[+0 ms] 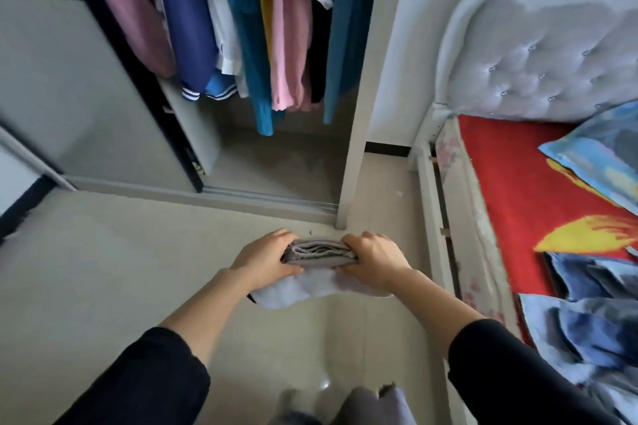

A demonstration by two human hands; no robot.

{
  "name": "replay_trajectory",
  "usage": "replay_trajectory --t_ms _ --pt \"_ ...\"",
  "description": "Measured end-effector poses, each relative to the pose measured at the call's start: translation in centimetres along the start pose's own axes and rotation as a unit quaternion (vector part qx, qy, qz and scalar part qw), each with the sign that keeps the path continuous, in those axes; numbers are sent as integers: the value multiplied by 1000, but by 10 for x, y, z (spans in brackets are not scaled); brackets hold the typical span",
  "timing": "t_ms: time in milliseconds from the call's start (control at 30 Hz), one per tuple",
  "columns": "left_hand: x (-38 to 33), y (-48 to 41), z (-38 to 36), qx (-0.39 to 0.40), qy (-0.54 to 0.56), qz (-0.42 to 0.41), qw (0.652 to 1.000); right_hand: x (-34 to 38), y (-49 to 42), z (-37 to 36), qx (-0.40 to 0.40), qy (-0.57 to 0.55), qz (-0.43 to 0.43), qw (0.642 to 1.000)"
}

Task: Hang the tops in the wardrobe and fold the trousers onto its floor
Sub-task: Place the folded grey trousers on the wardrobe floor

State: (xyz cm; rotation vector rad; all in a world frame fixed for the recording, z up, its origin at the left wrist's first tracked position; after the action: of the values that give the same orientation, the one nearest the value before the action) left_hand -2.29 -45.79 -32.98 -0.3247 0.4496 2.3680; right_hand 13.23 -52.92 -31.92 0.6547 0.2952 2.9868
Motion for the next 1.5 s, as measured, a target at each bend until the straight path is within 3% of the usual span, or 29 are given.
replay_trajectory --t_ms 267,567,900,1067,1267,1500 --pt "143 -52 50 -2 -8 52 999 74 -168 -14 41 29 61 997" --pt "296 -166 93 9 -23 98 995 108 -377 -40 108 5 18 994" --pt "434 -274 138 28 -89 104 990 147 -544 -51 107 -6 -39 994" --pt "511 -334 109 54 -122 71 989 144 -616 -99 86 -19 -85 992" --pt "595 -411 24 57 -154 38 986 109 -698 -201 70 -20 -116 991" --pt "661 -497 -66 -21 -189 15 982 49 -793 -293 15 51 -91 994"
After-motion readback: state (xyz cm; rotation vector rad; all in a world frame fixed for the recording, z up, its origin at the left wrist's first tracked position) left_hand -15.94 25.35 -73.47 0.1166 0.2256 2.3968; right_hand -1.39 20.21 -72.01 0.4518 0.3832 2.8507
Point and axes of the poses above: each hand's wrist, its own y-axis away from the middle knuckle, its own z-axis out of the back of the hand, x = y × z, the point moved 9 cm from there along -y, towards the middle knuckle, and after that the axes turned 9 degrees about -y, right-handed, at the moved point
